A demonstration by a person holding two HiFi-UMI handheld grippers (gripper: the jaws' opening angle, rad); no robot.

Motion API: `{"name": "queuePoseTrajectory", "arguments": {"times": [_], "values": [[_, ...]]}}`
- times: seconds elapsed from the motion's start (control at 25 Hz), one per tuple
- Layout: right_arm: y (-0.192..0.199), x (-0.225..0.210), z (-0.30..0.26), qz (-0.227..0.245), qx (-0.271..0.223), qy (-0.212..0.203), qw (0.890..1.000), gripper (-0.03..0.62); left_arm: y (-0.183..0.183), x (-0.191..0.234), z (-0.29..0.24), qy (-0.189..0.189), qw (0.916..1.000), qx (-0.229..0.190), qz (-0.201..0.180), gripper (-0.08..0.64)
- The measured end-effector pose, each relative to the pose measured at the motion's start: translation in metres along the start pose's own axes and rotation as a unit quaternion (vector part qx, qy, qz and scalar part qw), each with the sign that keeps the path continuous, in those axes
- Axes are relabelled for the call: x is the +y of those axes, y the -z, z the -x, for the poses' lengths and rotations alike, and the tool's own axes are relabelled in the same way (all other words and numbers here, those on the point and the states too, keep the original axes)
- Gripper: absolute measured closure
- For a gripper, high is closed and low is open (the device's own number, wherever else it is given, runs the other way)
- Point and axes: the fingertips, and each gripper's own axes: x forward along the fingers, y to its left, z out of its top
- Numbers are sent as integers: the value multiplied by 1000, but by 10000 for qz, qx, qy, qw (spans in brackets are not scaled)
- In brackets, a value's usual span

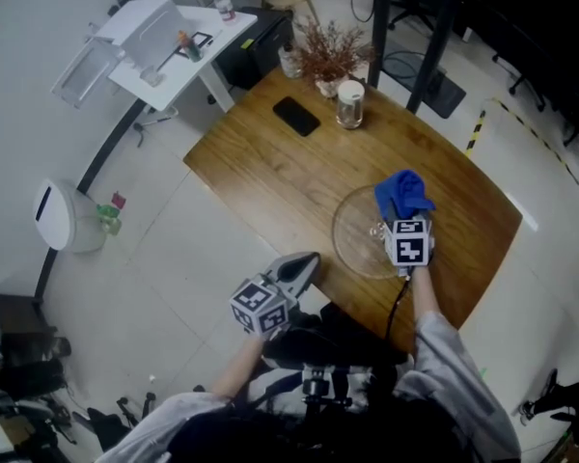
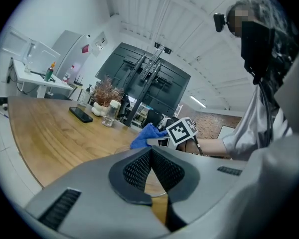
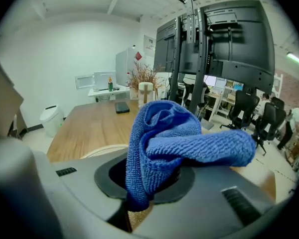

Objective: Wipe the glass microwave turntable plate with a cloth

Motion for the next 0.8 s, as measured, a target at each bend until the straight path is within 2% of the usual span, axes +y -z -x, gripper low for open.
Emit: {"name": "queuePoseTrajectory", "arguments": {"times": [0.2, 0.28, 0.52, 0.8], "values": [[27, 14, 23, -753, 33, -366, 9965, 512, 5, -2, -10, 193, 9997, 134, -62, 560], [38, 26, 38, -883, 33, -494, 9949, 512, 6, -4, -13, 277, 9995, 170, -68, 560], [77, 63, 84, -740, 174, -862, 9934, 512, 10, -10, -33, 537, 9981, 278, -103, 560], [114, 97, 127, -238, 431, -1206, 9915, 511, 15, -14, -57, 729, 9962, 442, -172, 560]]}}
